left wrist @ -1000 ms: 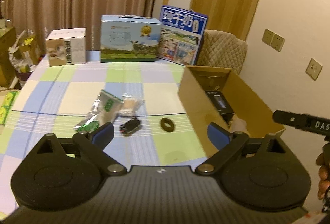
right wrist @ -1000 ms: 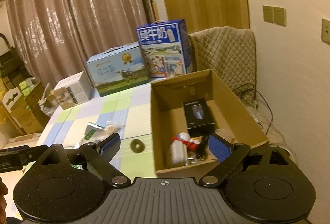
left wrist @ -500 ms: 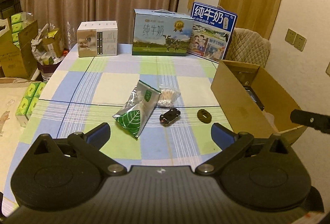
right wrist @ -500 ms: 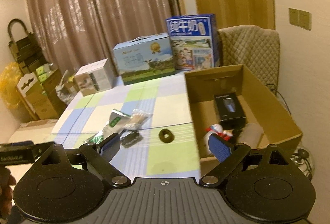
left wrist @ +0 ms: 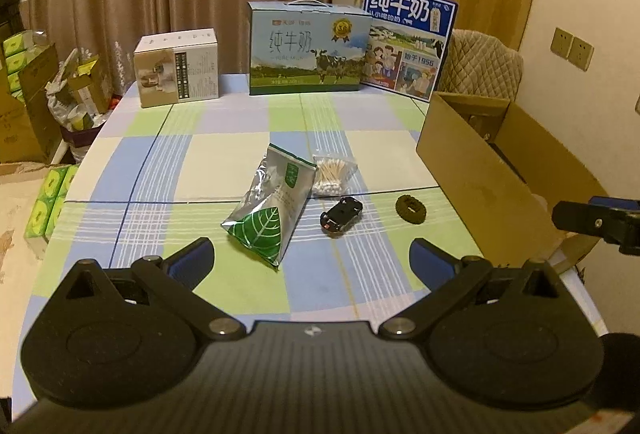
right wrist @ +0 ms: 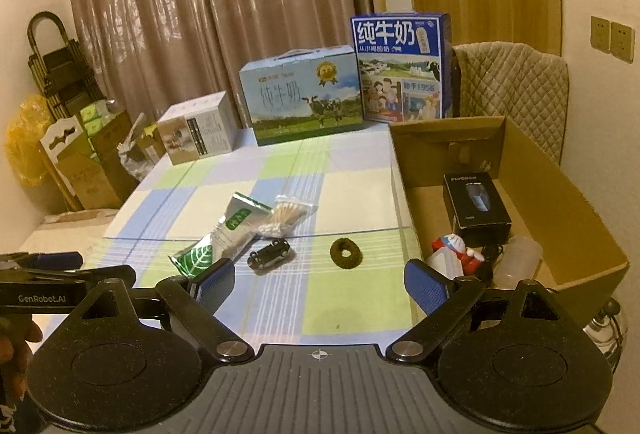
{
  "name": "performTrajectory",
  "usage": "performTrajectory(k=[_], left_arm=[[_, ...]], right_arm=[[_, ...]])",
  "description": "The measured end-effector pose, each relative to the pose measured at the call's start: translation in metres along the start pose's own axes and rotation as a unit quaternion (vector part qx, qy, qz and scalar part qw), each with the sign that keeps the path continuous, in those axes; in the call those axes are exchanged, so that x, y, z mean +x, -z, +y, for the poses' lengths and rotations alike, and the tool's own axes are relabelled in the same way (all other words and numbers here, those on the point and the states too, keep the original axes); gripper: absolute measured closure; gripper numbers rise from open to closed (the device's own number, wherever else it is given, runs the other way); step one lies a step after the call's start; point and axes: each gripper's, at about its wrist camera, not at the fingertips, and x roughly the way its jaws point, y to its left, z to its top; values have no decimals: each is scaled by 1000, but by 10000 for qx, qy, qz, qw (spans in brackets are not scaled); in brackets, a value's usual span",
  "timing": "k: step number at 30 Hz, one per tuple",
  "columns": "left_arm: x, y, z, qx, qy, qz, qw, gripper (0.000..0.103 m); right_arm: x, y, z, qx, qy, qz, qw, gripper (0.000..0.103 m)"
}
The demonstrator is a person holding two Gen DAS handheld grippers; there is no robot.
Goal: Organize objects
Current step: 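Move both tools back over the remaining items on the table, then grasp the black toy car with the left tool while the right tool grasps the brown hair tie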
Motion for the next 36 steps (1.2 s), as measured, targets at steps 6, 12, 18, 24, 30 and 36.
performTrajectory(k=[6,12,18,24,30,36], left_arm=[[30,-3,12,162,309,77,9994,1],[68,-5,16,504,383,211,9978,1],[106,-7,18,775,614,253,9948,6],[146,-9,15,1056,897,292,9899,13],[177,-11,9,1417,1146,294,9828,18],[201,-15,3,1636,1427,356,9755,29]], right_arm=[[32,2,9,-202,27,119,9997,24],[75,3,13,-380,78,356,9986,46],[124,8,8,-381,253,536,9975,57],[168,7,-3,-400,410,719,9958,59],[204,2,-15,-421,454,871,9943,59],[231,-4,-25,-352,479,1035,9929,59]])
